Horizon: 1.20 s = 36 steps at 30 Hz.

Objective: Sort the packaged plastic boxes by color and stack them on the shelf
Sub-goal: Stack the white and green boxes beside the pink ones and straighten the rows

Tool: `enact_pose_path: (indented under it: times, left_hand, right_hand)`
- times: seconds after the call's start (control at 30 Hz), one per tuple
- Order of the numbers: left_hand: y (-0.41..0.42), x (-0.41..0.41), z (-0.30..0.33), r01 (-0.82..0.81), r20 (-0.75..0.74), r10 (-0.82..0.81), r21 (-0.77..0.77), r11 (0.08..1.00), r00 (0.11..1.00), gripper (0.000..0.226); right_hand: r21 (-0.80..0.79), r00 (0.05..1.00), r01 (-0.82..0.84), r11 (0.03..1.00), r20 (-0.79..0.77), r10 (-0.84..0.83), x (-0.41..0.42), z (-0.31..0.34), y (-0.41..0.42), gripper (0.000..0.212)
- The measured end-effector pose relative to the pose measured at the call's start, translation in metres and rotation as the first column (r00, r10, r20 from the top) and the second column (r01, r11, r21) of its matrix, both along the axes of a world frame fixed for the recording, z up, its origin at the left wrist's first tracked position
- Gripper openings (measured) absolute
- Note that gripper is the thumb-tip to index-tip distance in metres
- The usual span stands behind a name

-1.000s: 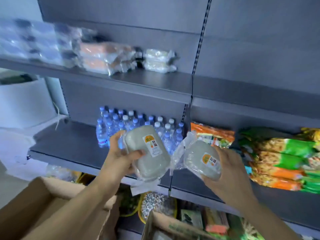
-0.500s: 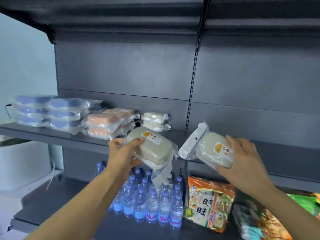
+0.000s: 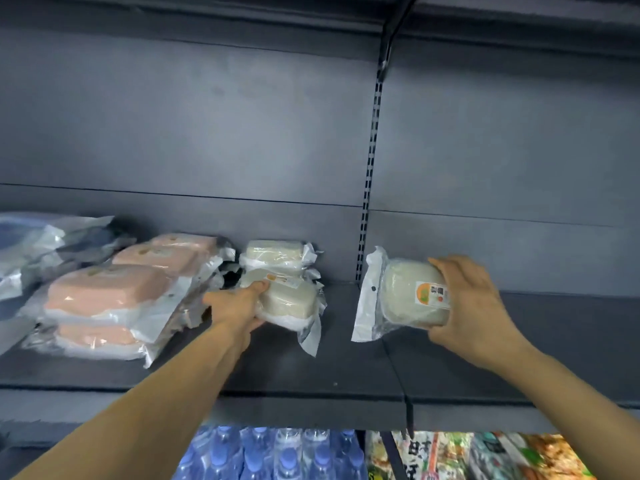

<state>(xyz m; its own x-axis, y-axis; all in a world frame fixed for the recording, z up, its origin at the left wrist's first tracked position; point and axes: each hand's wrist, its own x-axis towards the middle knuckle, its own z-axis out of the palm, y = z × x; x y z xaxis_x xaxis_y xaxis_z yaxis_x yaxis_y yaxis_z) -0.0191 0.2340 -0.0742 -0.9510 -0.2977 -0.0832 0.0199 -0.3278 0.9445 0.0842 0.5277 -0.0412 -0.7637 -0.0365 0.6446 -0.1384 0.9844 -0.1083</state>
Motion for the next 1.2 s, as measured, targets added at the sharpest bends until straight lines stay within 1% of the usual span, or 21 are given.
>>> enact_pose_path:
  times: [0.1,0.13,0.2,0.3,0.37,0.47,0.5,0.53,0.6,0.63,0.7,0.77,0.87,0.93,1.0,1.03,1.07,1.1,1.13,1.17,1.2]
  left_hand:
    - [-0.005,-0.03,-0.006,-0.052,0.03,0.053,-0.046,0.998,0.998,0.064]
    - [-0.006,-0.035,-0.008,-0.061,0.034,0.064,-0.091,0.994,0.997,0.068]
    - [-0.005,-0.04,-0.013,-0.108,0.016,0.117,-0.265,0.958,0.993,0.073]
    - [-0.003,-0.033,-0.012,-0.103,0.02,0.135,-0.539,0.836,0.991,0.073]
    - [-0.002,-0.026,-0.008,-0.061,0.035,0.118,-0.69,0.721,0.992,0.077]
    - [-0.001,-0.008,0.005,-0.098,-0.081,0.055,-0.829,0.55,0.995,0.069]
    - [0.001,0.0,0.013,-0.114,-0.15,-0.021,-0.83,0.546,0.988,0.062]
    - [0.004,0.011,0.022,-0.076,-0.186,-0.129,-0.806,0.587,0.974,0.057]
    - [0.011,0.035,0.046,0.14,-0.158,-0.368,-0.734,0.665,0.916,0.047]
    - [0.015,0.046,0.056,0.262,-0.117,-0.468,-0.7,0.665,0.876,0.042]
    - [0.02,0.06,0.07,0.399,-0.073,-0.593,-0.673,0.623,0.802,0.035]
    - [0.024,0.067,0.077,0.447,-0.071,-0.624,-0.635,0.63,0.778,0.039]
    - [0.024,0.07,0.073,0.466,-0.09,-0.576,-0.494,0.734,0.812,0.036]
    - [0.022,0.072,0.068,0.469,-0.112,-0.547,-0.391,0.792,0.83,0.036]
    - [0.021,0.075,0.064,0.438,-0.152,-0.519,-0.372,0.819,0.841,0.035]
    - [0.021,0.078,0.062,0.402,-0.18,-0.494,-0.382,0.832,0.851,0.032]
    - [0.021,0.08,0.061,0.351,-0.207,-0.46,-0.407,0.843,0.863,0.029]
    - [0.022,0.082,0.058,0.289,-0.233,-0.424,-0.451,0.844,0.875,0.027]
    - [0.023,0.082,0.055,0.228,-0.255,-0.395,-0.503,0.834,0.883,0.024]
    - [0.025,0.081,0.052,0.184,-0.268,-0.387,-0.561,0.807,0.882,0.022]
    - [0.026,0.082,0.049,0.152,-0.276,-0.392,-0.615,0.774,0.877,0.021]
  right_hand:
    - [0.02,1.0,-0.024,1.0,-0.01,0.025,-0.02,-0.001,-0.007,0.094]
    - [0.028,1.0,-0.03,0.999,-0.006,0.03,-0.025,-0.001,-0.009,0.093]
    - [0.048,0.999,-0.041,0.998,0.015,0.04,-0.033,-0.001,-0.012,0.093]
    - [0.09,0.996,-0.085,0.992,0.039,0.082,-0.043,-0.001,-0.014,0.092]
    - [0.104,0.992,-0.122,0.987,0.049,0.117,-0.046,0.002,-0.015,0.089]
    - [0.113,0.981,-0.193,0.975,0.044,0.189,-0.048,0.01,-0.019,0.09]
    - [0.121,0.974,-0.224,0.967,0.041,0.221,-0.048,0.014,-0.021,0.09]
    - [0.129,0.968,-0.25,0.96,0.042,0.247,-0.047,0.019,-0.024,0.091]
    - [0.141,0.958,-0.287,0.948,0.041,0.284,-0.044,0.03,-0.031,0.093]
    - [0.146,0.953,-0.301,0.942,0.027,0.3,-0.043,0.035,-0.035,0.095]
    - [0.151,0.943,-0.326,0.933,-0.011,0.331,-0.039,0.043,-0.045,0.096]
    - [0.148,0.931,-0.352,0.924,-0.046,0.362,-0.034,0.05,-0.054,0.092]
    - [0.098,0.959,-0.267,0.959,-0.07,0.274,-0.023,0.056,-0.066,0.087]
    - [-0.025,0.979,-0.192,0.981,-0.07,0.19,-0.016,0.057,-0.073,0.091]
    - [-0.298,0.982,-0.189,0.935,-0.046,0.184,-0.015,0.056,-0.078,0.086]
    - [-0.487,0.978,-0.181,0.855,0.001,0.208,-0.016,0.057,-0.081,0.079]
    - [-0.676,0.964,-0.146,0.722,0.066,0.257,-0.016,0.061,-0.085,0.069]
    - [-0.815,0.933,-0.085,0.574,0.137,0.332,-0.017,0.064,-0.09,0.058]
    - [-0.882,0.888,-0.027,0.47,0.195,0.417,-0.017,0.067,-0.096,0.049]
    - [-0.9,0.843,0.0,0.435,0.234,0.484,-0.017,0.069,-0.103,0.047]
    - [-0.899,0.816,-0.003,0.438,0.251,0.521,-0.019,0.068,-0.11,0.049]
